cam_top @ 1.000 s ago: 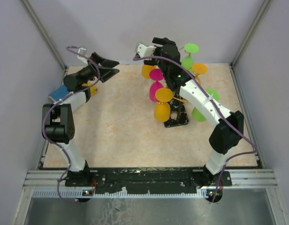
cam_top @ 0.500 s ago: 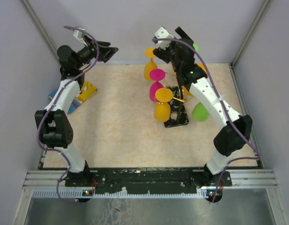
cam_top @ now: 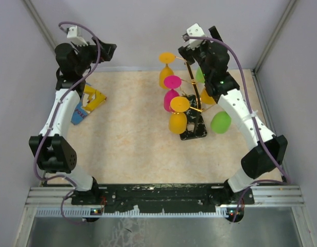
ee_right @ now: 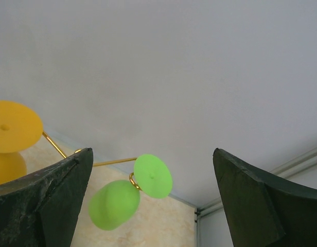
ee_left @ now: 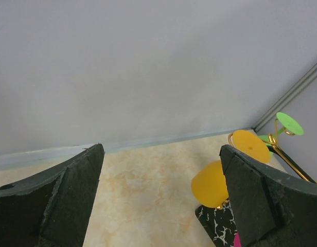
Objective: Place the wine glass upside down on the wine glass rack
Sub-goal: Reset both arms
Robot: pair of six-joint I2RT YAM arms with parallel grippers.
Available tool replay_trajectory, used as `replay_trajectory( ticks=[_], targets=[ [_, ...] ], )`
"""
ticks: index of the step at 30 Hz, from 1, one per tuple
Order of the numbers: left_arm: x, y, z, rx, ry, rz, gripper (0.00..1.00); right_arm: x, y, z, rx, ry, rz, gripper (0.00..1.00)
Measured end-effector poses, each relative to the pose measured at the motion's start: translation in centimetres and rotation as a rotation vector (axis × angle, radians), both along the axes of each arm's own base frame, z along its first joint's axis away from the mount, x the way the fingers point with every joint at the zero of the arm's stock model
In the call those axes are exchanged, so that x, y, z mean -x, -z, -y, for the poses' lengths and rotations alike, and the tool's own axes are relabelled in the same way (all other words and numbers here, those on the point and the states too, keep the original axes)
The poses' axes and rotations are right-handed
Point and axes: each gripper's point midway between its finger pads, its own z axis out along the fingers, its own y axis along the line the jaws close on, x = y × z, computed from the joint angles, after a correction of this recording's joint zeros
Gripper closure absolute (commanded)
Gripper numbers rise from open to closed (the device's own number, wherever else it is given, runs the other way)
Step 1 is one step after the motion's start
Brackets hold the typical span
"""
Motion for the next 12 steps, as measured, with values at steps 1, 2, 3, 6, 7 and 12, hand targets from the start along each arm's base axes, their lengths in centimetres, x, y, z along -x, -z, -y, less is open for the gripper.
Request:
replay_trajectory(
  ticks=[1,2,3,6,7,12],
  targets=[
    [0.1,0.0,-0.2,-0.003,-0.009,-0.005,0.0,0.0,0.0,-0.1,0.0,-0.003,0.0,0.01],
    [0.2,0.1,-0.3,-0.009,-0.019,-0.011,0.0,0.0,-0.1,-0.1,-0.001,-0.008,0.003,0.01],
    [0.3,0.1,-0.4,-0.014,-0.023,-0.015,0.0,0.0,-0.2,-0.2,-0.002,-0.01,0.007,0.01],
    [0.6,0.2,-0.6,-0.022,-0.032,-0.029,0.0,0.0,-0.4,-0.4,-0.006,-0.02,0.017,0.01],
    [0.7,0.3,-0.6,-0.025,-0.033,-0.036,0.0,0.0,-0.4,-0.4,-0.007,-0.024,0.019,0.01],
    [1.0,1.0,-0.7,-0.042,-0.034,-0.062,0.0,-0.1,0.6,-0.7,-0.005,-0.035,0.005,0.01]
  ],
)
